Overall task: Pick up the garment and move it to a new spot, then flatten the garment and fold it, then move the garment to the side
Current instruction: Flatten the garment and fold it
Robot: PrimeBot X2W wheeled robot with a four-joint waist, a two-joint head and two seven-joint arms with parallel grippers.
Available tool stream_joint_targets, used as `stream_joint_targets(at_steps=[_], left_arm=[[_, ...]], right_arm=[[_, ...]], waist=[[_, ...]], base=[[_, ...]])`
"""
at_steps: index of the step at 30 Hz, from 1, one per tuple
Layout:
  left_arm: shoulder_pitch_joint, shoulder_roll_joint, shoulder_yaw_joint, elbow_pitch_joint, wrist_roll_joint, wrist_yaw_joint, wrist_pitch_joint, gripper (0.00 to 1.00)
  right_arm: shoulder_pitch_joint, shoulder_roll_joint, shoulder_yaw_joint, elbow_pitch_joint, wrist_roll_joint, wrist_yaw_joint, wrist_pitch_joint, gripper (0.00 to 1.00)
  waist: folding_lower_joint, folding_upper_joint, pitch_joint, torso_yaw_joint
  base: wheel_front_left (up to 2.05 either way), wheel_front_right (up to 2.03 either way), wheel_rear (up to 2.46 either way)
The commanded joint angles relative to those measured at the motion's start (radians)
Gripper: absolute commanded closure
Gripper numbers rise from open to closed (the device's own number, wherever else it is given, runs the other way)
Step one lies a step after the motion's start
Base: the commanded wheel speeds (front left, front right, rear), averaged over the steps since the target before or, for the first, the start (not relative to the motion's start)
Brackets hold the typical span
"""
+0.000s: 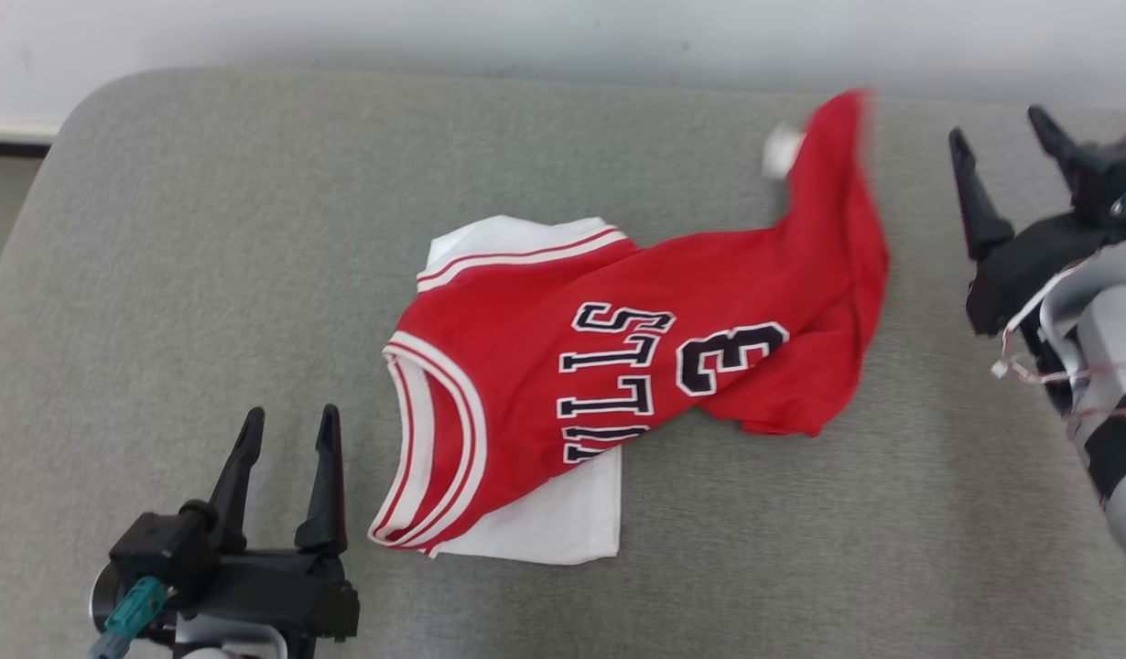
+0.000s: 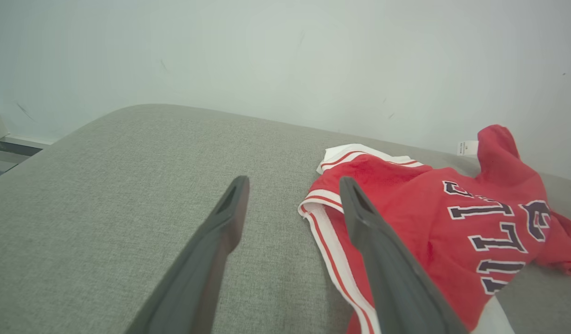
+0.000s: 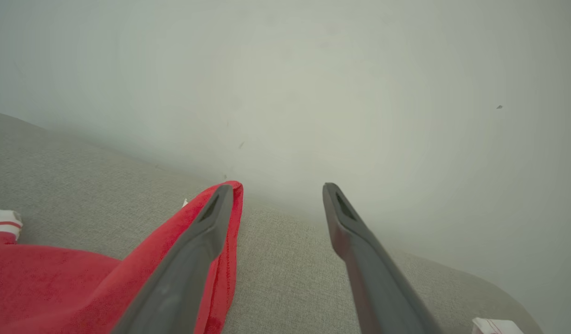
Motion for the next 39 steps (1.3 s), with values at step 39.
stream_joint_targets(at_steps=[39], left_arm=[[0.15, 0.001, 0.087, -0.038, 0.046, -0.002, 0.0, 0.0]], right_arm=[[0.951, 0.302, -0.357, -0.877, -0.07, -0.003, -0.007, 0.0]], waist=[[0.0, -0.0001, -0.177, -0.165]], base=[[0.0, 0.0, 0.0]])
